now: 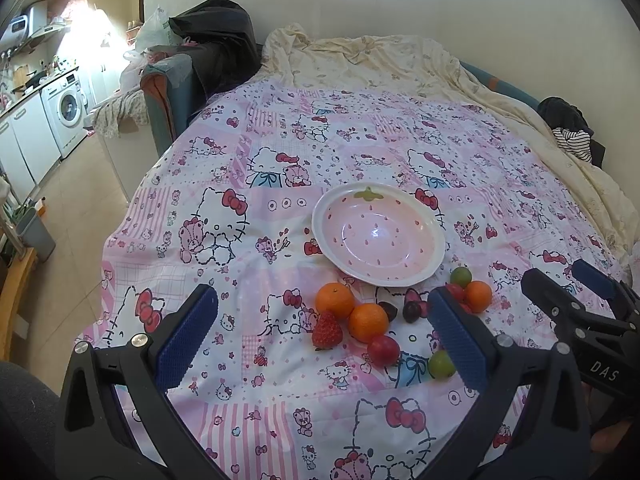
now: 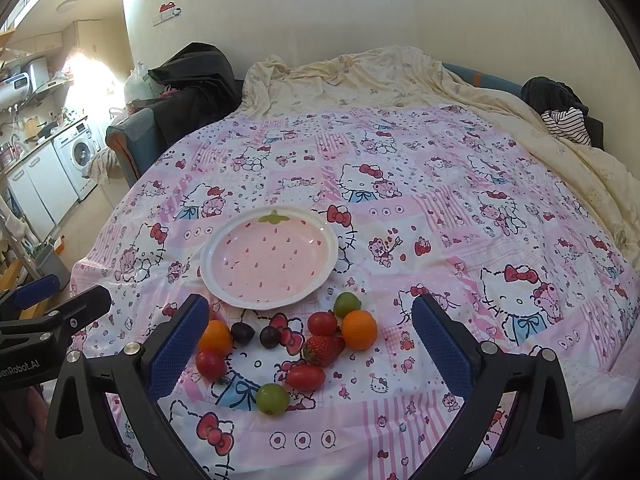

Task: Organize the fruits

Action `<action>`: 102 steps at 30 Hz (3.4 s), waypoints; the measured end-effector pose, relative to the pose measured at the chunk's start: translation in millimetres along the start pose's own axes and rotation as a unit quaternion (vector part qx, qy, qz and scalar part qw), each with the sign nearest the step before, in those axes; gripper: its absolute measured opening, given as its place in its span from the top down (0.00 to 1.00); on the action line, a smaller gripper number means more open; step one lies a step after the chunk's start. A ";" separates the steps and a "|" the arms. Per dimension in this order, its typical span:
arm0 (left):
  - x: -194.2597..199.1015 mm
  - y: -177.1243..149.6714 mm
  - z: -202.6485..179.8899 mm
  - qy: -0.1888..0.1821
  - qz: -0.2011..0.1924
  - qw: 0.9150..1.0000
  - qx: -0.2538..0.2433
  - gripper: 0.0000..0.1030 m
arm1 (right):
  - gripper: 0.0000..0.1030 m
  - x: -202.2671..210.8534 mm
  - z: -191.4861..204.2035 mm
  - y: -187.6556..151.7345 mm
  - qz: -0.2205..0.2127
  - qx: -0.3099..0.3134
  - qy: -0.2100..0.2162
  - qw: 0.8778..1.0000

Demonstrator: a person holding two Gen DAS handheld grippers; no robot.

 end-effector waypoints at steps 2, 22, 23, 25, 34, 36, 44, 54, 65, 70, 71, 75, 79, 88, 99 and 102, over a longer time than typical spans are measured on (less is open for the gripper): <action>0.0 0.2 -0.3 0.001 0.000 1.000 -0.001 0.00 | 0.00 0.8 -0.7 1.8 0.000 -0.001 0.002 1.000; 0.9 0.1 -5.0 0.003 0.000 1.000 -0.011 0.00 | 0.00 1.5 -2.3 2.3 0.001 -0.009 0.000 1.000; 0.8 0.2 -5.1 0.003 0.000 1.000 -0.011 0.00 | 0.00 1.1 -2.3 1.8 0.001 -0.010 0.000 1.000; 0.8 0.1 -5.3 0.003 -0.001 1.000 -0.010 0.00 | 0.00 1.2 -2.8 1.6 0.001 -0.011 0.002 1.000; 1.3 0.5 -2.8 0.002 -0.003 1.000 -0.006 0.00 | 0.00 1.3 -2.5 2.5 0.000 -0.009 0.003 1.000; 1.3 0.7 -2.7 0.002 -0.003 1.000 -0.005 0.00 | 0.00 1.3 -2.5 2.9 0.000 -0.009 0.002 1.000; 2.8 0.8 0.3 0.002 -0.004 1.000 -0.003 0.00 | 0.00 0.9 -2.3 2.4 0.000 -0.009 0.002 1.000; 3.0 -0.3 2.1 0.002 -0.003 1.000 -0.002 0.00 | 0.00 -0.1 -2.6 1.7 0.001 -0.011 0.001 1.000; 1.6 -2.0 2.5 0.006 0.002 1.000 -0.001 0.00 | 0.00 -1.9 -1.7 1.6 0.001 -0.012 0.005 1.000; -4.0 0.8 3.6 0.013 0.013 1.000 0.002 0.00 | 0.00 -9.1 -2.3 8.3 0.007 -0.018 0.015 1.000; -4.8 2.6 5.4 0.015 0.014 1.000 0.004 0.00 | 0.00 -10.8 -3.0 9.9 0.008 -0.019 0.015 1.000; -9.9 11.0 10.5 0.020 0.033 0.999 0.003 0.00 | 0.00 -13.4 -9.2 19.0 0.011 -0.022 0.015 1.000; -12.2 24.6 14.6 0.040 0.047 0.998 -0.017 0.00 | 0.00 -10.6 -22.8 35.2 0.013 -0.036 0.028 0.999; -52.5 46.6 38.6 0.056 0.129 0.990 0.016 0.00 | 0.00 -42.7 -58.4 68.1 0.079 -0.072 0.011 0.994; -124.9 7.0 57.5 0.018 0.276 0.955 0.105 0.14 | 0.00 -96.1 -62.8 57.8 0.172 -0.085 0.016 0.981; -134.2 -12.6 59.6 0.013 0.307 0.946 0.105 0.29 | 0.00 -107.6 -61.6 48.2 0.185 -0.086 0.020 0.979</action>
Point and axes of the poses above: each gripper's, at about its wrist camera, not at the fingertips, and x roughly against the way its jaws point, z to its left, y to its top, the point moved 3 cm from there along -x, roughly the way its jaws point, and after that the axes turned 13 degrees about -y, right-handed, at the moved point
